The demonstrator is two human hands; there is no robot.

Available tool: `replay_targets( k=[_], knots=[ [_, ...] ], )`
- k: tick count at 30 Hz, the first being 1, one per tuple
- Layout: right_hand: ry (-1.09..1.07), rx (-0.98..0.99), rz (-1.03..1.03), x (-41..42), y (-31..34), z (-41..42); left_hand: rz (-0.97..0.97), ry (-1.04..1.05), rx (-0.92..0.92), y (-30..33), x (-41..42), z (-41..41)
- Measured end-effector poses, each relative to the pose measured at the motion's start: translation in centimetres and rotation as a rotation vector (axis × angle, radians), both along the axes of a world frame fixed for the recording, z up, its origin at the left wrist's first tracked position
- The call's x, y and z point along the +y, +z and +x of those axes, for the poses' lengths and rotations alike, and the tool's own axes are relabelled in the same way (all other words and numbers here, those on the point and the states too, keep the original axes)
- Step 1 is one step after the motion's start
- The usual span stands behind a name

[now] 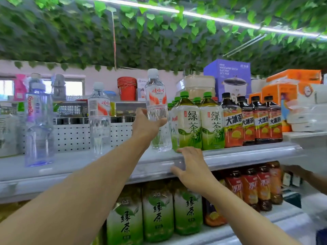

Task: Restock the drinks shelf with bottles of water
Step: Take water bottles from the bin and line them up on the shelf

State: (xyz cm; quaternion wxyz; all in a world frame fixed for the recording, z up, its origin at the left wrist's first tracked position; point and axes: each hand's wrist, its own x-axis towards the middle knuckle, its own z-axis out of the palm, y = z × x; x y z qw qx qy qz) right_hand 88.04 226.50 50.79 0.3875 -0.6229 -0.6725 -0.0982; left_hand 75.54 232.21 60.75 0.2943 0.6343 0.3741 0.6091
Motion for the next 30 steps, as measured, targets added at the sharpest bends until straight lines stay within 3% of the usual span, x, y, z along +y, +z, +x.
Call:
replay_targets(
  k=[11,19,24,30],
  knots=[
    [-0.025,-0.069,0.154,1.1,-1.4,0.1,0.002,0.003,0.082,-1.8,1.8,1.4],
    [-0.053,-0.055,0.164,1.2,-1.3,-0.2,0.000,0.003,0.142,-1.9,1.9,1.2],
    [-0.065,-0.056,0.151,1.1,-1.1,-0.2,-0.156,-0.193,0.202,-2.0,1.7,0.5],
    [-0.066,-0.035,0.130,1.1,-0.8,0.0,-0.132,-0.151,0.214,-2.5,2.3,0.8]
  ],
)
